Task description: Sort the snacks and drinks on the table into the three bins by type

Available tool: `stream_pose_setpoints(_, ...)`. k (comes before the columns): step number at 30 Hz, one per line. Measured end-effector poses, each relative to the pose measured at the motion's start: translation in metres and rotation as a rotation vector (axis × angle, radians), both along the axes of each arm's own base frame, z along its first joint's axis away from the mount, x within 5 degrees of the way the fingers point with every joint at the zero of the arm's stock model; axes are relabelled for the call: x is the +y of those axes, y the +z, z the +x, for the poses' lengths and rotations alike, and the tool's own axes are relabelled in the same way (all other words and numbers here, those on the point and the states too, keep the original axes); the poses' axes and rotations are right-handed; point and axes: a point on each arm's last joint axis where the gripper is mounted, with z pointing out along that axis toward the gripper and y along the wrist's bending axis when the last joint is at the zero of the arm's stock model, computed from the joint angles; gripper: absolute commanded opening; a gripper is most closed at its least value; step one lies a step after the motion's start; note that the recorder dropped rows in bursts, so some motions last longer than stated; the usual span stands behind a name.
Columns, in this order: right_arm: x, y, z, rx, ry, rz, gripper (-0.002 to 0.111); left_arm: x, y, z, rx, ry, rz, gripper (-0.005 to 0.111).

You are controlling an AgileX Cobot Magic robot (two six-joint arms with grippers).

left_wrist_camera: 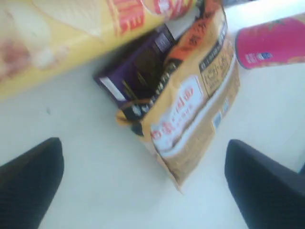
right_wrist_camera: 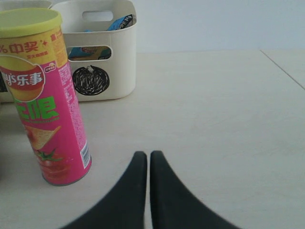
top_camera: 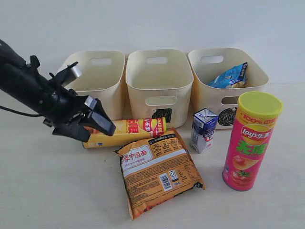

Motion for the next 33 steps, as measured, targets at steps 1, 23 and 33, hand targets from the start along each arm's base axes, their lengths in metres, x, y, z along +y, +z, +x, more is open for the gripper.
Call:
stream_pose_setpoints(1,0.0,0.0,0.0,0.0,0.0,0.0,0.0,-0.002,-0.003,-0.005,0.018,0.004,0.0,0.084)
stream_pose_setpoints(23,0.0,0.0,0.0,0.0,0.0,0.0,0.0,-0.016,-0.083,-0.064,-0.018,0.28,-0.039,0.084)
stream_pose_setpoints(33,0.0,0.0,0.0,0.0,0.0,0.0,0.0,-0.058,-0.08,-0.074,-0.078,0.289,-0.087,0.084)
